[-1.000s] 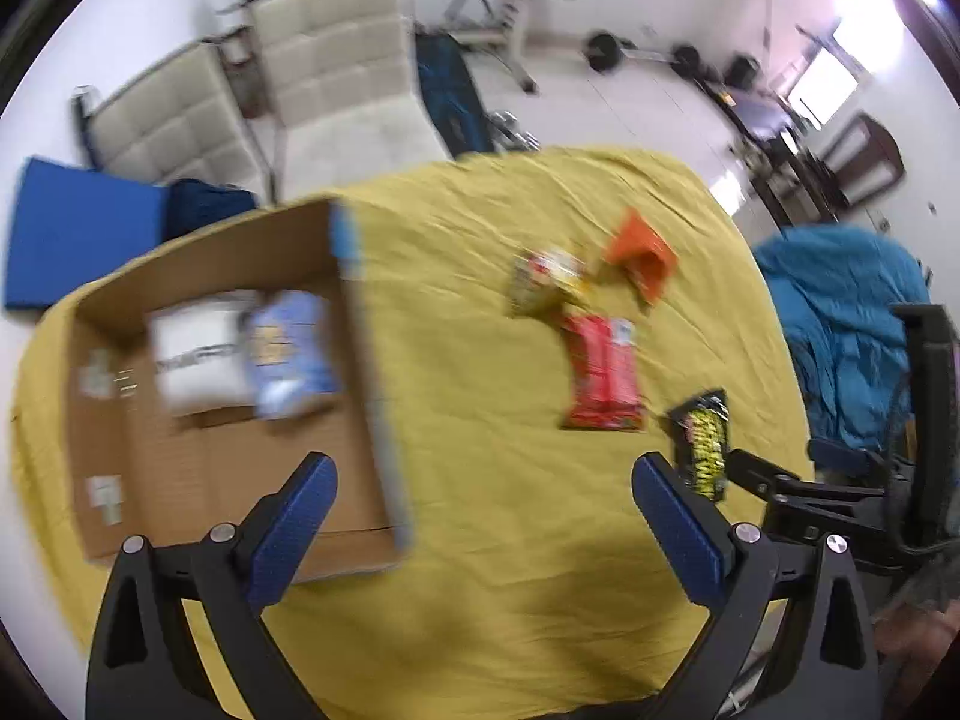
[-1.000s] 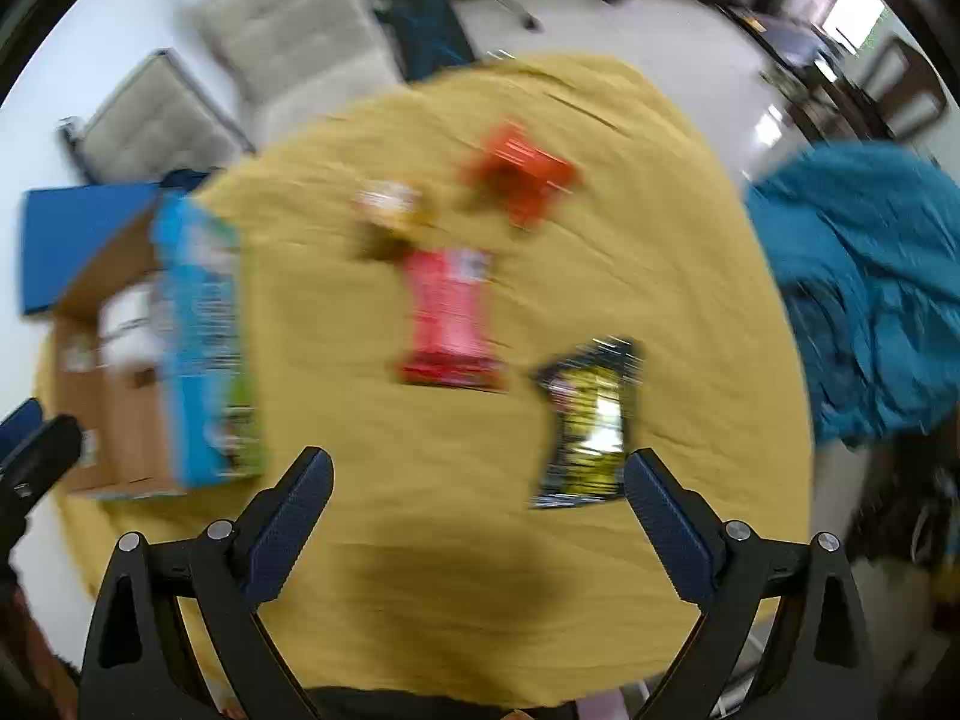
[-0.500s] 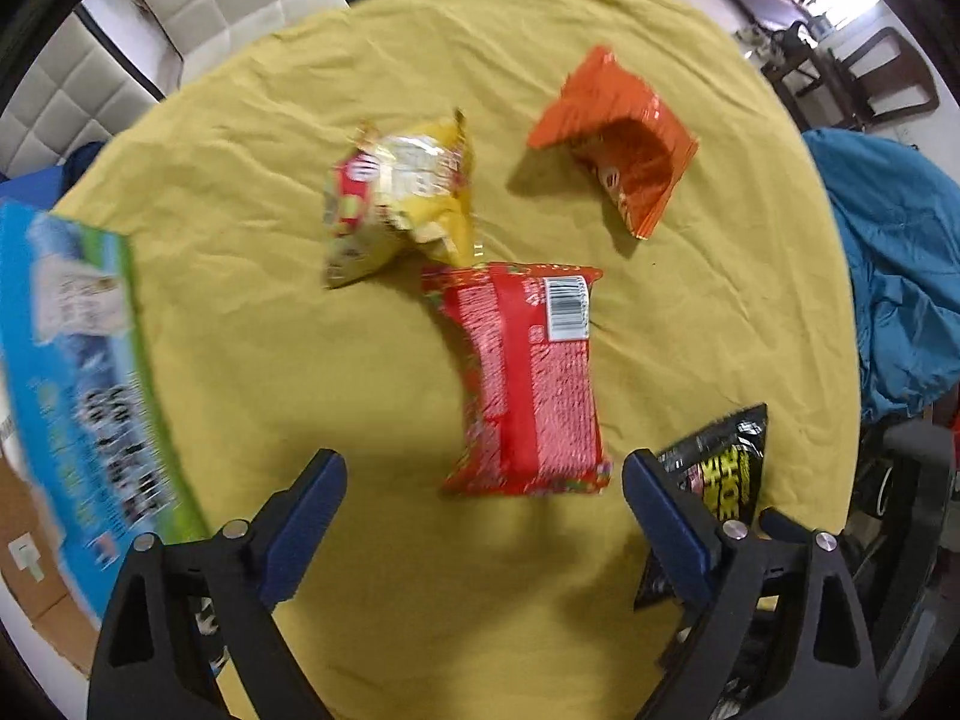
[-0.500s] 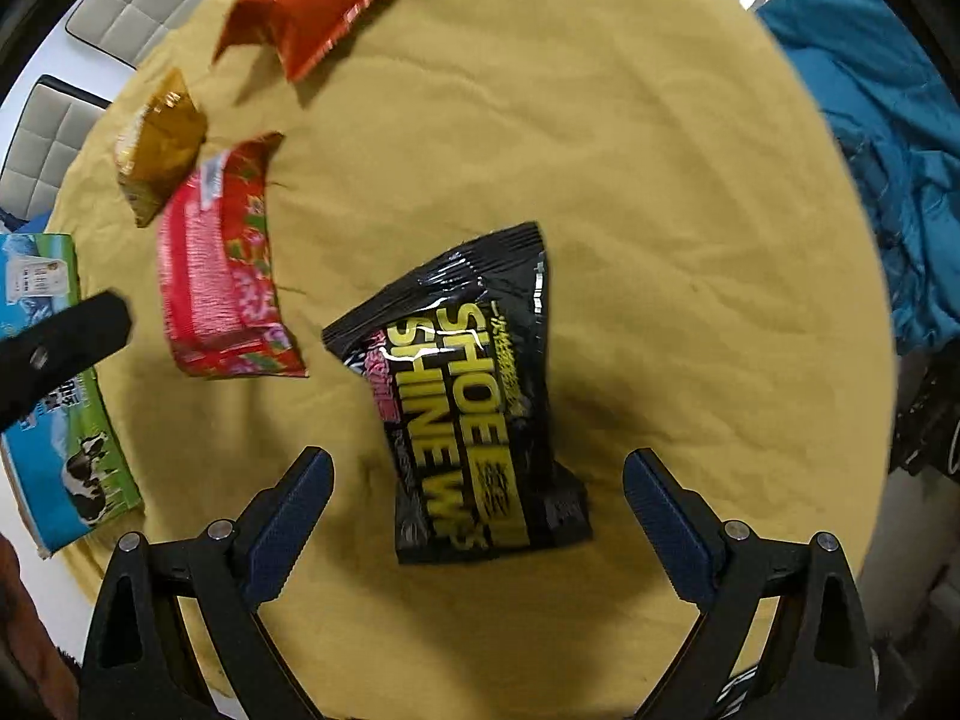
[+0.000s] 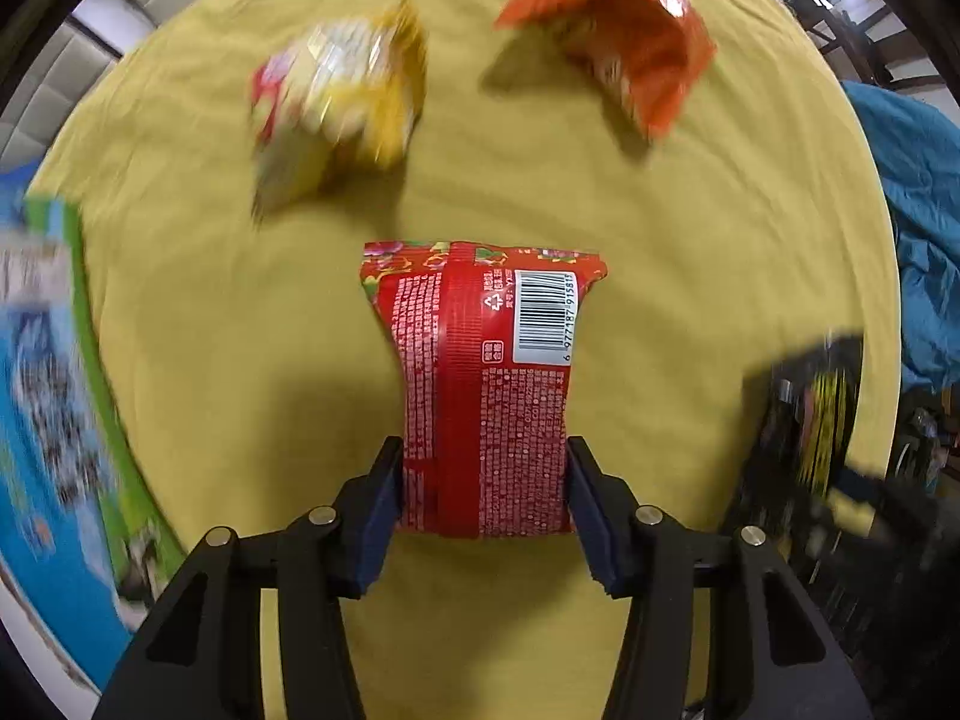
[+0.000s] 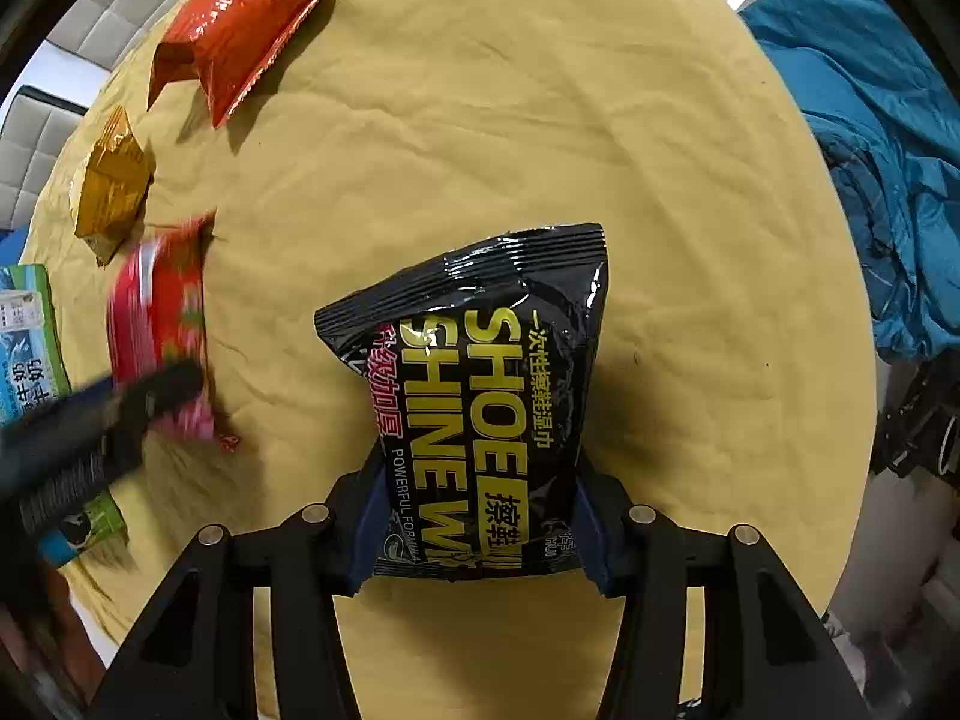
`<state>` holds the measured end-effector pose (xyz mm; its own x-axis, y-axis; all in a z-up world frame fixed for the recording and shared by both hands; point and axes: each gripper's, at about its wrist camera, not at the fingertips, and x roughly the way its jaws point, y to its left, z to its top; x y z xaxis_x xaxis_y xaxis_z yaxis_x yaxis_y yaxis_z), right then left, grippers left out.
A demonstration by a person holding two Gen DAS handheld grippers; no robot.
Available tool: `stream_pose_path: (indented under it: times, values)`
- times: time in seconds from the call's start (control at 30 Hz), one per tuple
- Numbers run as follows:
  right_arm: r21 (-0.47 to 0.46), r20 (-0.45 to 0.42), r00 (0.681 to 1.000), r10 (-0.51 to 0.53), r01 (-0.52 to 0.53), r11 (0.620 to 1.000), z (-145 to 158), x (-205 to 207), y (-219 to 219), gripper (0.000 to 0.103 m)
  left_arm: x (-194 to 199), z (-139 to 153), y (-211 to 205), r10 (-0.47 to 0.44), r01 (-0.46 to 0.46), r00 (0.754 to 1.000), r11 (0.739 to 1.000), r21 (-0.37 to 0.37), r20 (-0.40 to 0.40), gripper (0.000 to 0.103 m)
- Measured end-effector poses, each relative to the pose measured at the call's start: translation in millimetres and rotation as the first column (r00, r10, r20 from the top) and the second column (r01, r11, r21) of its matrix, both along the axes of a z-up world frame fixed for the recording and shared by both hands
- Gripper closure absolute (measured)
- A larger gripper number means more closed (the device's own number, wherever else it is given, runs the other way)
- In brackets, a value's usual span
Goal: Organize soft objects
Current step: 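Grasp the red snack bag with left tool while right tool grasps black wipes packet, then carry both bags into the box and release them beside the packs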
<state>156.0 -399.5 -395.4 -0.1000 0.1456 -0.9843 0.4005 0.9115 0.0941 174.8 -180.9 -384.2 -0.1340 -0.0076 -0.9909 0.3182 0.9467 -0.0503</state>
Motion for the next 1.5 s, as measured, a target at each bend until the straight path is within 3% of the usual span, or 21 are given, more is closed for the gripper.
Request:
stream_pose_path:
  times: [0.1, 0.3, 0.37, 0.43, 0.57, 0.7, 0.73, 0.77, 0.93, 1.1, 1.2, 1.4, 1.5]
  values:
    - [0.016, -0.011, 1.000, 0.013, -0.013, 1.000, -1.7, 1.0, -1.1, 0.046, -18.2, -6.6, 11.2, 0.016, -0.016, 1.000, 1.000, 0.020, -0.020, 0.053]
    - [0.026, -0.020, 1.000, 0.009, -0.008, 1.000, -8.5, -2.0, -3.5, 0.045, -16.4, -17.3, 25.7, 0.098, -0.098, 0.995, 0.995, -0.018, -0.007, 0.049]
    - [0.029, -0.020, 1.000, 0.007, -0.006, 1.000, -8.6, -0.9, -4.3, 0.045, -9.1, -14.8, 27.8, 0.125, -0.125, 0.992, 0.991, -0.043, -0.006, 0.045]
    - [0.035, -0.021, 1.000, 0.005, -0.005, 0.999, -9.7, 0.0, -10.8, 0.045, 0.7, -14.5, 32.8, 0.159, -0.160, 0.987, 0.983, -0.087, -0.027, 0.033]
    - [0.033, -0.020, 1.000, 0.008, -0.008, 0.999, -16.1, -4.9, -19.1, 0.046, 1.8, -17.0, 30.1, 0.127, -0.130, 0.991, 0.987, -0.090, -0.042, 0.032]
    - [0.014, -0.018, 1.000, 0.014, -0.014, 1.000, -14.9, -1.0, -7.9, 0.048, 8.1, -16.5, 21.0, 0.097, -0.100, 0.994, 0.993, -0.061, -0.043, 0.041]
    - [0.003, -0.016, 1.000, 0.021, -0.021, 1.000, -13.7, -1.2, -3.0, 0.049, 15.0, -12.8, 19.0, 0.093, -0.095, 0.995, 0.994, -0.046, -0.033, 0.054]
    - [-0.006, -0.015, 0.999, 0.028, -0.028, 1.000, -16.5, -1.4, 3.0, 0.049, 15.6, -10.1, 20.1, 0.097, -0.098, 0.995, 0.994, -0.041, -0.020, 0.056]
    - [-0.031, -0.001, 0.999, 0.047, -0.047, 0.998, -10.2, -3.0, 13.7, 0.051, 6.6, 7.2, 23.5, 0.131, -0.130, 0.991, 0.990, -0.055, 0.014, 0.060]
    - [-0.021, 0.027, 0.997, 0.074, -0.073, 0.997, 6.8, -6.5, 23.8, 0.052, -6.5, 40.7, 32.2, 0.149, -0.141, 0.985, 0.986, -0.085, 0.092, 0.060]
    - [-0.008, 0.071, 0.993, 0.094, -0.094, 0.996, 29.1, -11.4, 32.8, 0.052, -14.3, 79.5, 51.8, 0.173, -0.154, 0.973, 0.980, -0.130, 0.152, 0.060]
    - [0.024, 0.188, 0.971, 0.151, -0.158, 0.987, 93.1, -12.6, 69.8, 0.052, -23.0, 162.6, 111.8, 0.256, -0.197, 0.929, 0.954, -0.228, 0.269, 0.060]
    - [0.049, 0.241, 0.955, 0.172, -0.189, 0.981, 124.5, -5.0, 94.6, 0.052, -25.3, 189.2, 144.1, 0.283, -0.208, 0.908, 0.945, -0.252, 0.310, 0.060]
